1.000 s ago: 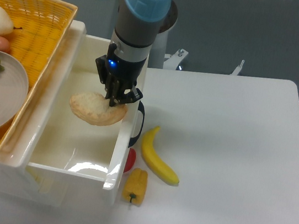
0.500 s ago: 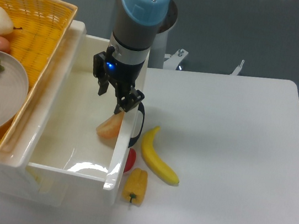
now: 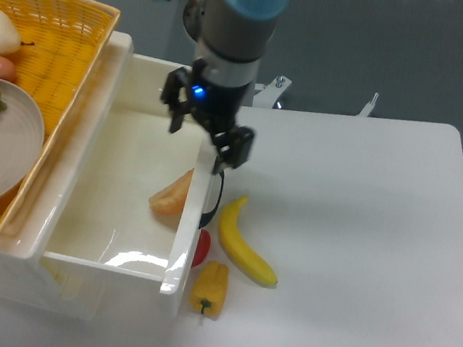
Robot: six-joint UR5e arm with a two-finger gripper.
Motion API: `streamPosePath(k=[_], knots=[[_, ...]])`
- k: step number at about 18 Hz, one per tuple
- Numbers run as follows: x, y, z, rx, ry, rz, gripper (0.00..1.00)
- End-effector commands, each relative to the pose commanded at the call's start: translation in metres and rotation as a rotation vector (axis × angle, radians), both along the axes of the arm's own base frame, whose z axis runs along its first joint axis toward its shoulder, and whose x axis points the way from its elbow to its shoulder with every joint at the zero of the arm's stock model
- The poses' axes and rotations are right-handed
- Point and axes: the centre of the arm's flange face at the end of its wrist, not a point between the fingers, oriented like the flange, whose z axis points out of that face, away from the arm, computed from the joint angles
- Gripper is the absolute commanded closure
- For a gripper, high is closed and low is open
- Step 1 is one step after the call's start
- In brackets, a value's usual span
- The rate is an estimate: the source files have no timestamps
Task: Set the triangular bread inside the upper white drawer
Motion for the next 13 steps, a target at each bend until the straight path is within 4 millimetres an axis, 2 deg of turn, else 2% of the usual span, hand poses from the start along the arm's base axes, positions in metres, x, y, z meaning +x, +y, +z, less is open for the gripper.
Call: streamPosePath(k=[4, 8, 11, 13], knots=[[-0.046, -0.041, -0.006, -0.015, -0.01, 0.113, 0.0], [-0.074, -0.066, -0.031, -0.19, 0.05, 0.189, 0.0], [-0.11, -0.08, -0.067, -0.237, 0.018, 0.203, 0.0], [-0.132, -0.081, -0.089, -0.243, 0.031, 0.13, 0.0]])
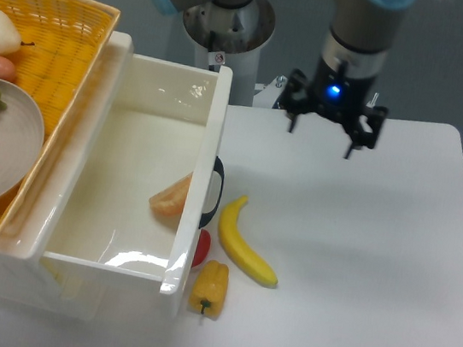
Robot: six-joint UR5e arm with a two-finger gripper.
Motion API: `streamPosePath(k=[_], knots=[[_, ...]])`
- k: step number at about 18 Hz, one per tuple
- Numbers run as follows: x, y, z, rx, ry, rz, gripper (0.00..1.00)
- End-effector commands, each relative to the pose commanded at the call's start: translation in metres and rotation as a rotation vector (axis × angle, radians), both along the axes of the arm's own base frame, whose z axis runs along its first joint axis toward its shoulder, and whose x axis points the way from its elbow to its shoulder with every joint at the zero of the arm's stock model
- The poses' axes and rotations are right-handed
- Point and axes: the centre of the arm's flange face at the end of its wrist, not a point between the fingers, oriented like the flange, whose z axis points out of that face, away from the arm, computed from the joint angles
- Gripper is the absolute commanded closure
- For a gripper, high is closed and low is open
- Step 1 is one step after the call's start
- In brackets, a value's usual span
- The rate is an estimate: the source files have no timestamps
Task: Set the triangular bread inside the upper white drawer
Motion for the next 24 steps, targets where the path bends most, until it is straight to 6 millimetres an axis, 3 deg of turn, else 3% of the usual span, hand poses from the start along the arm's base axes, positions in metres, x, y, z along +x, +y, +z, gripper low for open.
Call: streamPosePath(k=[3, 9, 15, 24], knots=[[-0.03, -0.009, -0.027, -0.024, 0.009, -0.055, 0.0], [-0.071, -0.007, -0.094, -0.067, 0.007, -0.07, 0.0], [-0.099, -0.011, -0.134, -0.068, 0.0, -0.163, 0.0], [-0.103, -0.014, -0.149, -0.074, -0.02, -0.187, 0.0]])
